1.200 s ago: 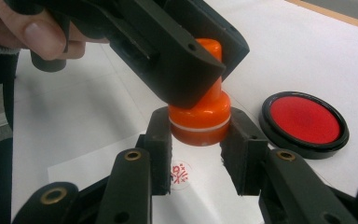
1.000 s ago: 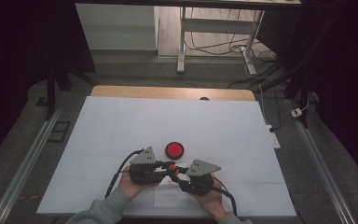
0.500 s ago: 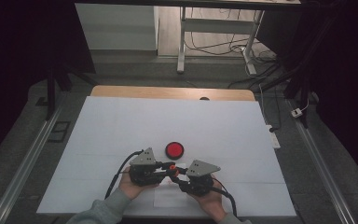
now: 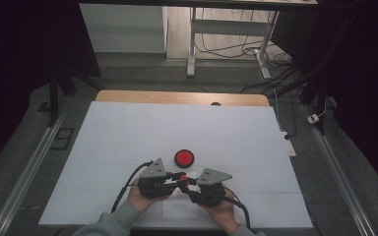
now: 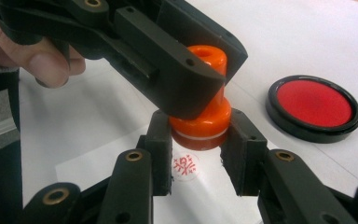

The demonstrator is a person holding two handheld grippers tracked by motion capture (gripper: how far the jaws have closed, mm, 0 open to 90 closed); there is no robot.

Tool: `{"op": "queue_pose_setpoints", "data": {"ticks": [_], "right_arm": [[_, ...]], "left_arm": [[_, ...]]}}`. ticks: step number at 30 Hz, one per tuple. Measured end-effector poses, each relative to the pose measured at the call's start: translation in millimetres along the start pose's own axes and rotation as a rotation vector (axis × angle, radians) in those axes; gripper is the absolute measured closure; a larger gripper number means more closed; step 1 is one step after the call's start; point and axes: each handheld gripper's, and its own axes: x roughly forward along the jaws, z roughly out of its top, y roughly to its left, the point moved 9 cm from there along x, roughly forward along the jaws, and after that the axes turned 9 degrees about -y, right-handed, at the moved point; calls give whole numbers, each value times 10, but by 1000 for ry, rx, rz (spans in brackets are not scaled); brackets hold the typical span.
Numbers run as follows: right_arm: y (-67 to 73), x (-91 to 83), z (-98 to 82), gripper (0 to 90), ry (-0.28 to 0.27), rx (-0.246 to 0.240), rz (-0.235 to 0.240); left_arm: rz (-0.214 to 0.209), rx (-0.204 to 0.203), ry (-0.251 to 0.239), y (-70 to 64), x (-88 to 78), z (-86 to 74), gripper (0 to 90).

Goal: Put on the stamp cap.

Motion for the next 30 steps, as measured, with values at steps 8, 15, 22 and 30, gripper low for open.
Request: {"op": "queue_pose_setpoints", "data": {"ticks": [8,15,22,30], "right_arm": [[-11,0,4,648,-2,-7,-2],[-20,-2,7,645,-1,-13,-3],[-15,-2,14,640,-7,-7,5],[-17,-7,11,630,-5,-16,5]], "left_arm": [[-7,-27,-8,10,-6,17,730],[0,-21,-4,9,-2,22,728],[1,-19,1,9,-7,36,726],[-4,-24,4,11,-9,37,725]]}}
